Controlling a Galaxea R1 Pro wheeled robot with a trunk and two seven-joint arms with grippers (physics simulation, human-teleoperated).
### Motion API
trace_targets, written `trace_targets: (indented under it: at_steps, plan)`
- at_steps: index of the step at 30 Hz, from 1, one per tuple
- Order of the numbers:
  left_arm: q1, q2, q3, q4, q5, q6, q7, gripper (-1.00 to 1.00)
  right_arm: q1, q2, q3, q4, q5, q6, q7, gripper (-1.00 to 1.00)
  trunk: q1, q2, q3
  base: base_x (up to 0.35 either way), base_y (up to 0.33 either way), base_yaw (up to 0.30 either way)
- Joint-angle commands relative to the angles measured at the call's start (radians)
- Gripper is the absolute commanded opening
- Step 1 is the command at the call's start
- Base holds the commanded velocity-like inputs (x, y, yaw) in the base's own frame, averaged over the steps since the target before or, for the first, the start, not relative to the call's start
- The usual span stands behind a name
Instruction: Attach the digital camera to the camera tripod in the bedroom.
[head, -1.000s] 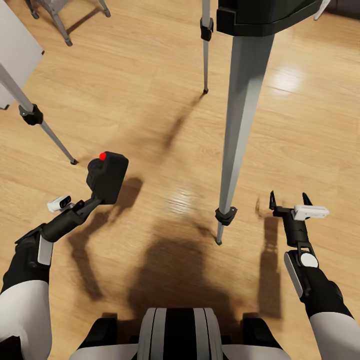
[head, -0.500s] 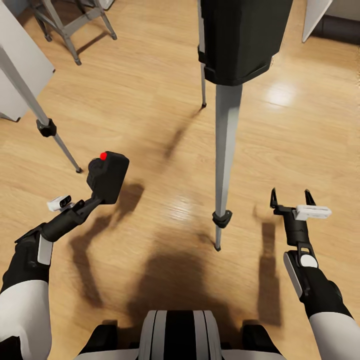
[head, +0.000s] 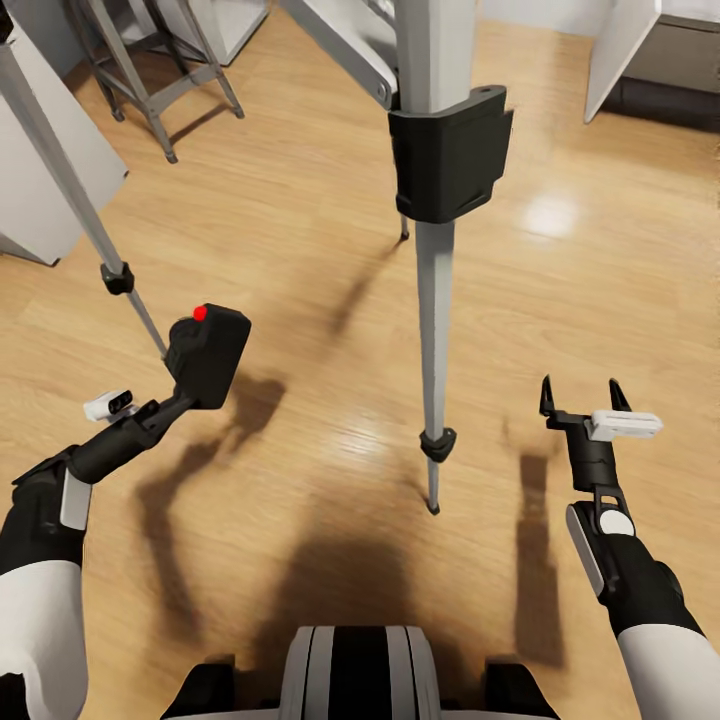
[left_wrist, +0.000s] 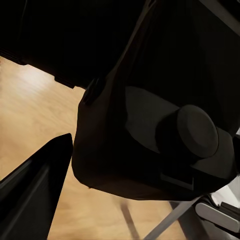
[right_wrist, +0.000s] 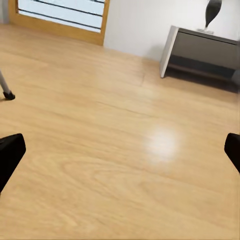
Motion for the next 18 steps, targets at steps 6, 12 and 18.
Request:
trace_targets:
  at_steps: [6,12,18]
  plan:
    - [0.000,0.011,-0.004,0.003,-0.001,0.046,-0.004,-1.00,0.000,0.000,0.000,0.000,-0.001,0.000,-0.001,1.00,-0.003,0.001,0.023,0.000,0.000,0.000]
    - [0.000,0.013,-0.024,0.000,-0.002,0.058,-0.004,-1.00,0.000,0.000,0.000,0.000,-0.001,0.002,-0.001,1.00,-0.006,0.003,0.046,0.000,0.000,0.000]
    - [0.000,0.013,-0.139,0.000,-0.002,0.062,-0.004,-1.00,0.000,0.000,-0.001,0.000,-0.001,0.003,-0.001,1.00,-0.008,0.004,0.069,0.000,0.000,0.000]
